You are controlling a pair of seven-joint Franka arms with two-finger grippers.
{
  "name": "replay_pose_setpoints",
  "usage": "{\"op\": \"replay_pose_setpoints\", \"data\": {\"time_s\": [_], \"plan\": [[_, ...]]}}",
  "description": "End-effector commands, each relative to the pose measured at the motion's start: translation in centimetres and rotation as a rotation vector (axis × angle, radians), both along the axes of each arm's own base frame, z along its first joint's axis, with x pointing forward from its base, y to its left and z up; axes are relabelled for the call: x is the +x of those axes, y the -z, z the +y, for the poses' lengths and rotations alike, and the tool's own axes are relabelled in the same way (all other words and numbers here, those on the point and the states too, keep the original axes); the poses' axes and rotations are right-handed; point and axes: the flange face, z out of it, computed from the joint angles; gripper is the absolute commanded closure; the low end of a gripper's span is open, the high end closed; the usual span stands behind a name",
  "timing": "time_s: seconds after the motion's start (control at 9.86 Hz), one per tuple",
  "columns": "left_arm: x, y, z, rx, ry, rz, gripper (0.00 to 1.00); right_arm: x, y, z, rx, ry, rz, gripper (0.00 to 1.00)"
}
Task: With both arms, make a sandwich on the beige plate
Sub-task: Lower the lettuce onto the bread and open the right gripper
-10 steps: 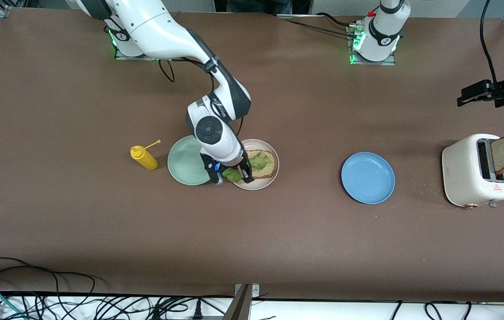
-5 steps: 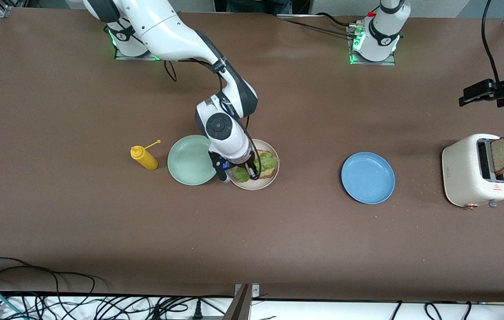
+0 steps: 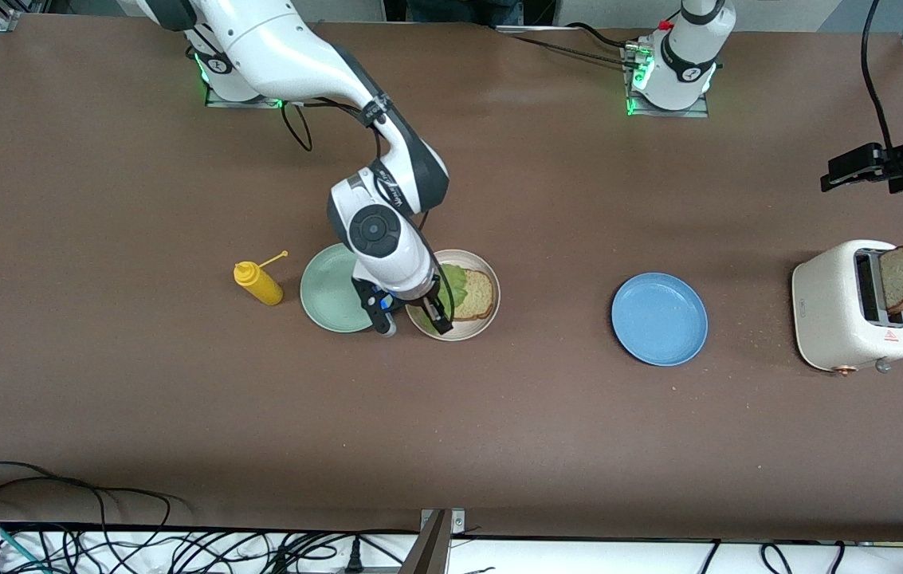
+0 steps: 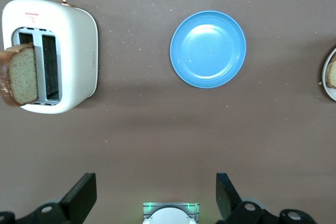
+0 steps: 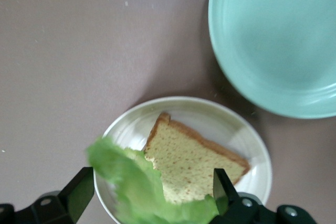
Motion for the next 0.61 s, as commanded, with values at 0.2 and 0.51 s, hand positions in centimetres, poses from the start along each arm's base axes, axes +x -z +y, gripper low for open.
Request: {"op": "replay_pose_setpoints", "data": {"time_s": [0.2,0.51], "plan": [[0.3,-0.3,-0.1,0.043,0.019,-0.001,0.00,1.9,-4.6,-4.7,-0.053,-0.204,0.079,0.00],[0.3,-0.3,0.1,0.049,0.019,0.000,0.00,2.9,-7.2,-8.0,-0.091,-0.358,0.106,0.00]]}}
